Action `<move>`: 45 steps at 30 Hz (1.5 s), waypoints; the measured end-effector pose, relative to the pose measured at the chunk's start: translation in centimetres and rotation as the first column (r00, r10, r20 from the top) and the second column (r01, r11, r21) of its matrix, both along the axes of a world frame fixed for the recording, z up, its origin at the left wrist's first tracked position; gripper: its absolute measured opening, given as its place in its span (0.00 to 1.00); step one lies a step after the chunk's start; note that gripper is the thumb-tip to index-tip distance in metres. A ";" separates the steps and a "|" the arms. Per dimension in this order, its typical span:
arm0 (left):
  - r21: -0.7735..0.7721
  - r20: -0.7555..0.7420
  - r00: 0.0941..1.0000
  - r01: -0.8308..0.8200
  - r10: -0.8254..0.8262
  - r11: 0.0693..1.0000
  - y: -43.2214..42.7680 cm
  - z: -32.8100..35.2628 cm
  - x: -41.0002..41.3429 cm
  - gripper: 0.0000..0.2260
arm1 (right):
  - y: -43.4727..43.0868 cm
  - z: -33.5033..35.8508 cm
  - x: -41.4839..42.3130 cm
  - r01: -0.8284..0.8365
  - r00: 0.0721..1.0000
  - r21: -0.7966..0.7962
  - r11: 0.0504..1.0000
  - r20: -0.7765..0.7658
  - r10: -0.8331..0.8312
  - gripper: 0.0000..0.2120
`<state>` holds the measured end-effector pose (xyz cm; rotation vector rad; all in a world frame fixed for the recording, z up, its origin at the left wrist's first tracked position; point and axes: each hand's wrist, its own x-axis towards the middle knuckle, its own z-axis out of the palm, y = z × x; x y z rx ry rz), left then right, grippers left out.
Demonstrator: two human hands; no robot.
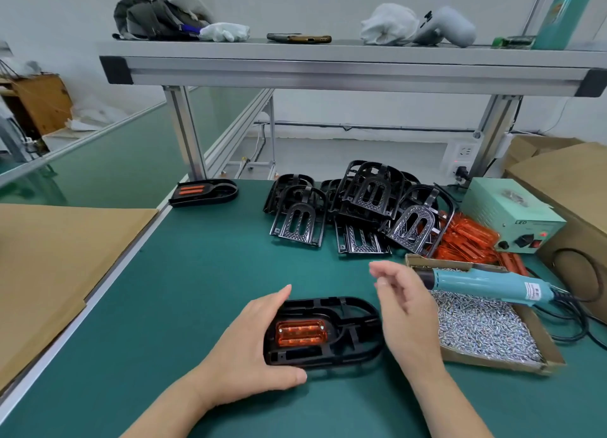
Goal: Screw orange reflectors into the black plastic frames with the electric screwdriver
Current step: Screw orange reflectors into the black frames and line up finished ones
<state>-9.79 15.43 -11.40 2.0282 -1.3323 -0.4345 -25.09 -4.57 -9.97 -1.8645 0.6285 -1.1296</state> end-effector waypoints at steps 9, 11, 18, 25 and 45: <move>-0.173 -0.310 0.948 -0.134 0.075 0.976 0.5 0.6 0.7 0.25 | 0.2 0.2 1.1 -0.226 0.947 0.244 0.943 -0.171 0.271 0.35; -0.181 -0.376 0.922 -0.169 0.090 0.969 0.3 0.9 1.2 0.21 | 0.0 0.4 1.5 -0.259 0.933 0.378 0.889 -0.140 0.331 0.34; -0.107 -0.581 0.785 -0.336 0.216 0.936 -0.8 3.1 5.3 0.29 | 0.1 1.6 5.1 -0.303 0.928 0.666 0.682 0.041 0.371 0.23; 0.029 -0.766 0.599 -0.332 0.234 0.943 -2.0 4.5 8.9 0.37 | 1.1 0.7 9.4 -0.259 0.963 0.687 0.679 0.127 0.239 0.13; -0.185 -0.713 0.603 -0.654 0.358 0.733 -2.7 1.0 14.6 0.07 | 1.6 -1.9 11.4 -0.197 0.967 0.514 0.835 -0.039 0.252 0.12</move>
